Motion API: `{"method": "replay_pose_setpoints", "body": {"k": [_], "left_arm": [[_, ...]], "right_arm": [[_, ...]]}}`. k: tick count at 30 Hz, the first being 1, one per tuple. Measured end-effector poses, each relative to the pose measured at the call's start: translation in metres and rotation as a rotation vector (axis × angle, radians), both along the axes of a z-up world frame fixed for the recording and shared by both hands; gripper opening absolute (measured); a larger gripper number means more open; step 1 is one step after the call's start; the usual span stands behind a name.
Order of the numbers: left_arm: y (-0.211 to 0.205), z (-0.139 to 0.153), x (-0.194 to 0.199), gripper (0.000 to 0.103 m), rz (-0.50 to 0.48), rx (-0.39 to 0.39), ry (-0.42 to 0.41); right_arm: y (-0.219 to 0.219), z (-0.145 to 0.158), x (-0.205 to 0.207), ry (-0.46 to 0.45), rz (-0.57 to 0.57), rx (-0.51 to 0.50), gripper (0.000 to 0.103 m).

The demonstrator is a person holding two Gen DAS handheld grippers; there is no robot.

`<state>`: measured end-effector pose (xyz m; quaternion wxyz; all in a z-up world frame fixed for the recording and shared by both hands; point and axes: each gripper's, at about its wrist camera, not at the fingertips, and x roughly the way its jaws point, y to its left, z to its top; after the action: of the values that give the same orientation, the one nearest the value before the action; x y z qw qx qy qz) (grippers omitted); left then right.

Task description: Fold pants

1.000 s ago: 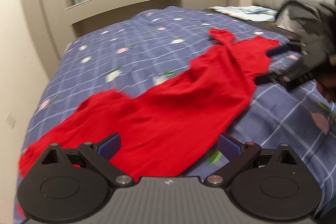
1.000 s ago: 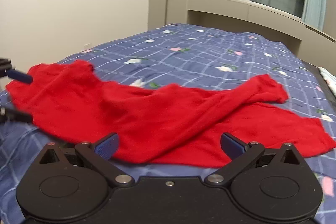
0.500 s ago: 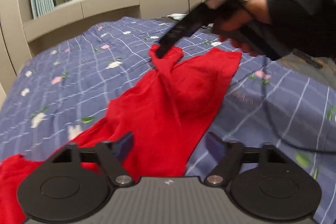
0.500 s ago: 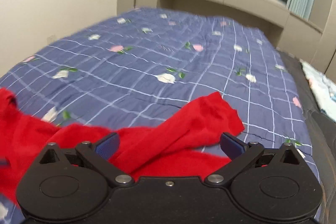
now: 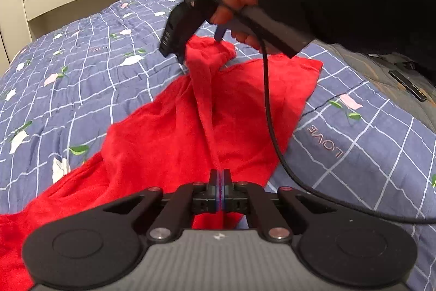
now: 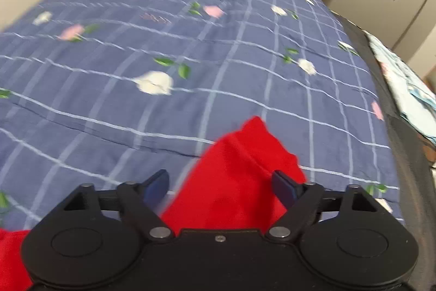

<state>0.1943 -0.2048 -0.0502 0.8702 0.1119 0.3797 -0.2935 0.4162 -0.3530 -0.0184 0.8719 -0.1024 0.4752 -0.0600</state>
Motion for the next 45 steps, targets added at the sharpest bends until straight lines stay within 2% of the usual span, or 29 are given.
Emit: {"method": "replay_pose_setpoints", "body": {"k": [2,4,5,7,9,11,14,17,20,23,28,29,31,34,36,39,43,45], "left_arm": [[-0.001,0.003,-0.001,0.0,-0.002,0.004,-0.013],[-0.001,0.008,-0.004,0.0,-0.001,0.007,-0.037],[-0.002,0.013,-0.006,0.0,0.001,0.009,-0.052],[0.001,0.022,-0.006,0.0,0.02,0.007,-0.087],[0.003,0.035,-0.008,0.0,0.046,0.004,-0.148],[0.004,0.049,-0.012,0.0,0.049,0.007,-0.215],[-0.004,0.059,-0.023,0.0,0.016,0.046,-0.302],[-0.018,0.052,-0.037,0.0,-0.052,0.107,-0.341],[-0.033,0.031,-0.051,0.0,-0.131,0.167,-0.319],[-0.046,0.008,-0.06,0.0,-0.188,0.226,-0.291],[-0.053,-0.012,-0.064,0.0,-0.209,0.276,-0.258],[-0.052,-0.012,-0.066,0.0,-0.205,0.277,-0.257],[-0.051,-0.011,-0.065,0.0,-0.197,0.271,-0.251],[-0.051,-0.011,-0.063,0.0,-0.196,0.275,-0.247],[-0.051,-0.011,-0.066,0.0,-0.189,0.277,-0.251],[-0.052,-0.006,-0.065,0.0,-0.15,0.277,-0.279],[-0.043,0.009,-0.06,0.0,-0.059,0.281,-0.34],[-0.035,0.02,-0.055,0.0,0.001,0.284,-0.383]], "right_arm": [[-0.007,-0.004,0.005,0.011,-0.04,-0.008,0.053],[-0.019,-0.004,0.008,0.017,-0.082,0.049,0.012],[-0.024,-0.001,0.008,0.011,-0.09,0.088,0.003],[-0.031,0.011,0.004,-0.035,-0.093,0.124,0.003],[-0.041,0.033,-0.006,-0.133,-0.089,0.177,0.003],[-0.058,0.063,-0.025,-0.262,-0.089,0.278,0.003],[-0.084,0.098,-0.067,-0.44,-0.074,0.35,0.003],[-0.115,0.103,-0.11,-0.517,-0.093,0.39,0.003],[-0.141,0.072,-0.145,-0.497,-0.155,0.39,0.003],[-0.164,0.031,-0.172,-0.451,-0.261,0.453,0.003],[-0.174,-0.016,-0.21,-0.414,-0.343,0.501,0.004],[-0.176,-0.022,-0.212,-0.407,-0.346,0.508,0.005],[-0.18,-0.028,-0.214,-0.399,-0.352,0.527,0.017],[-0.189,-0.032,-0.211,-0.399,-0.374,0.582,0.027],[-0.194,-0.031,-0.207,-0.393,-0.387,0.585,0.027],[-0.192,-0.022,-0.191,-0.382,-0.362,0.527,0.006],[-0.176,0.006,-0.178,-0.447,-0.246,0.5,0.003],[-0.169,0.023,-0.177,-0.514,-0.18,0.51,0.003]]}}
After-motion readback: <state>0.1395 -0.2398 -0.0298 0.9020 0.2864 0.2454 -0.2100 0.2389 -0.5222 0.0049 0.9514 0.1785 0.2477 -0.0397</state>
